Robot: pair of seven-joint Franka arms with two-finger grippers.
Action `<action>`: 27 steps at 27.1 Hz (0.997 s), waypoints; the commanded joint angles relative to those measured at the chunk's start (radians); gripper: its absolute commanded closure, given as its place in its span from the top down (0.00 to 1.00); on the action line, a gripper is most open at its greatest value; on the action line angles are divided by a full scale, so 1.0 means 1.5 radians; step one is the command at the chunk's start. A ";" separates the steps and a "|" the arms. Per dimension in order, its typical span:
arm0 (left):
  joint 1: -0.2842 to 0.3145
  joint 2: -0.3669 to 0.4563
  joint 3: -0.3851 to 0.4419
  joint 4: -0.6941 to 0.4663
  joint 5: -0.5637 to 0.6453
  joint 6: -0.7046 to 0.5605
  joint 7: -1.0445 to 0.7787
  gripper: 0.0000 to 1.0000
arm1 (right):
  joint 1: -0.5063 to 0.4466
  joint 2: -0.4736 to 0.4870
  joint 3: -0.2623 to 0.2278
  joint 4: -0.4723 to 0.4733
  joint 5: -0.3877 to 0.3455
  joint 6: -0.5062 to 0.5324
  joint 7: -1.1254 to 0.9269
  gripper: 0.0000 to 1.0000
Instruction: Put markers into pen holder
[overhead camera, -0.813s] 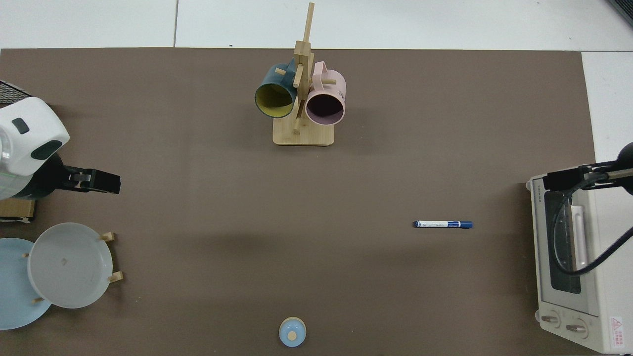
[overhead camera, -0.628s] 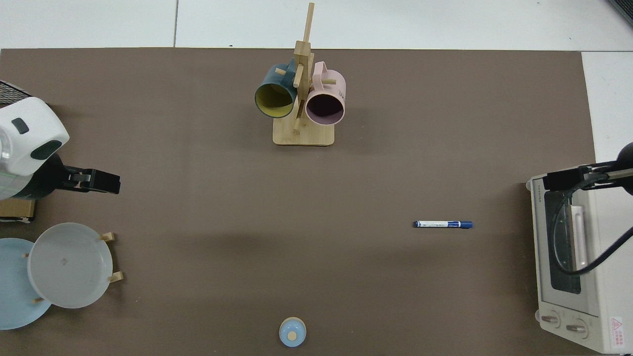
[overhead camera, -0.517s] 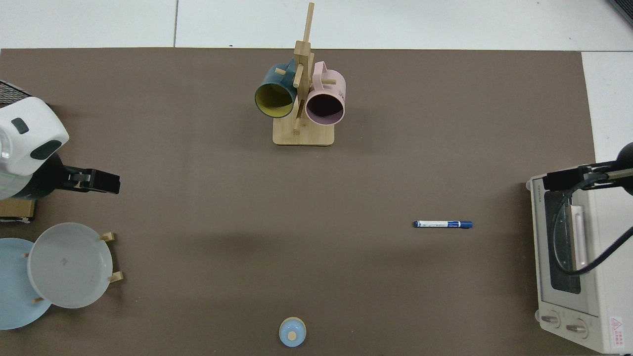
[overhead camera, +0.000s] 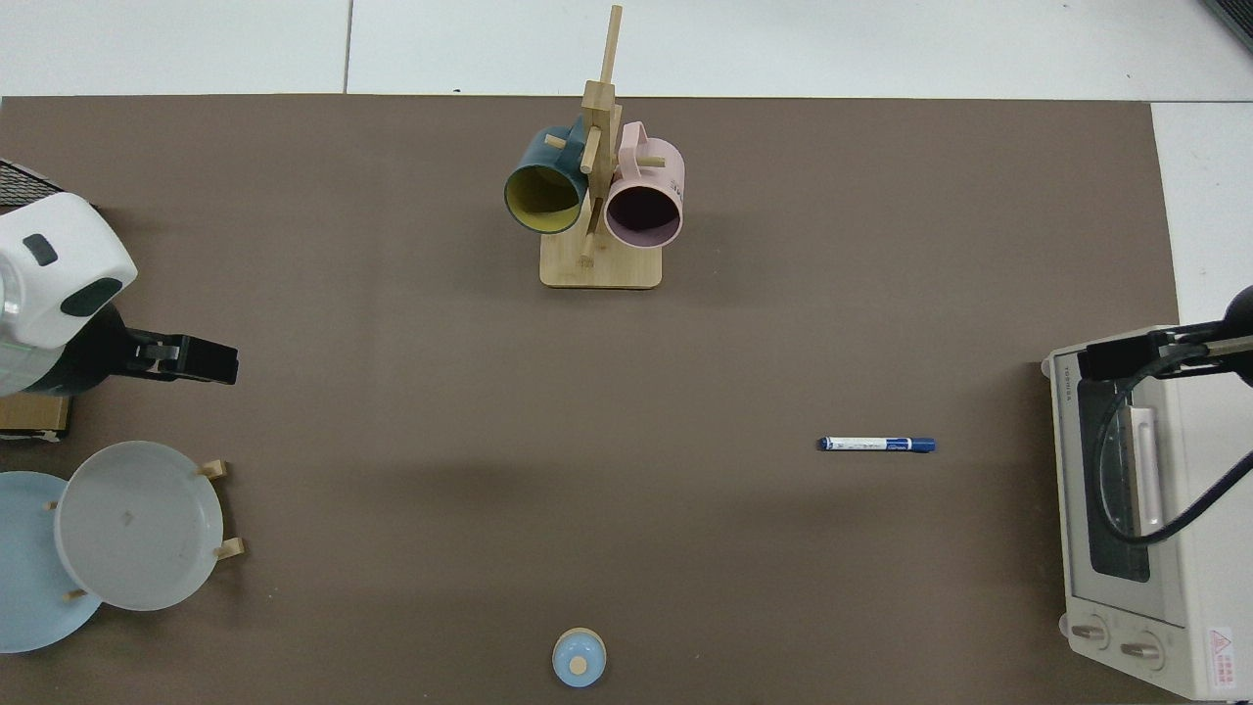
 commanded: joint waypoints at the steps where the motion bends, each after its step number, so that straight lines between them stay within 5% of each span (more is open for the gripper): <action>1: -0.004 -0.011 0.008 -0.016 -0.001 0.004 0.002 1.00 | -0.009 -0.011 0.008 -0.010 0.001 -0.006 -0.014 1.00; 16: -0.004 -0.011 0.009 -0.017 -0.001 0.005 0.003 1.00 | -0.021 -0.010 0.008 -0.039 0.002 0.004 0.022 1.00; 23: -0.004 -0.011 0.010 -0.017 -0.002 0.004 0.002 1.00 | -0.020 -0.003 0.010 -0.112 0.007 0.090 0.129 1.00; 27: -0.005 -0.010 0.009 -0.019 -0.001 0.005 0.002 1.00 | 0.000 0.019 0.010 -0.150 0.064 0.162 0.224 1.00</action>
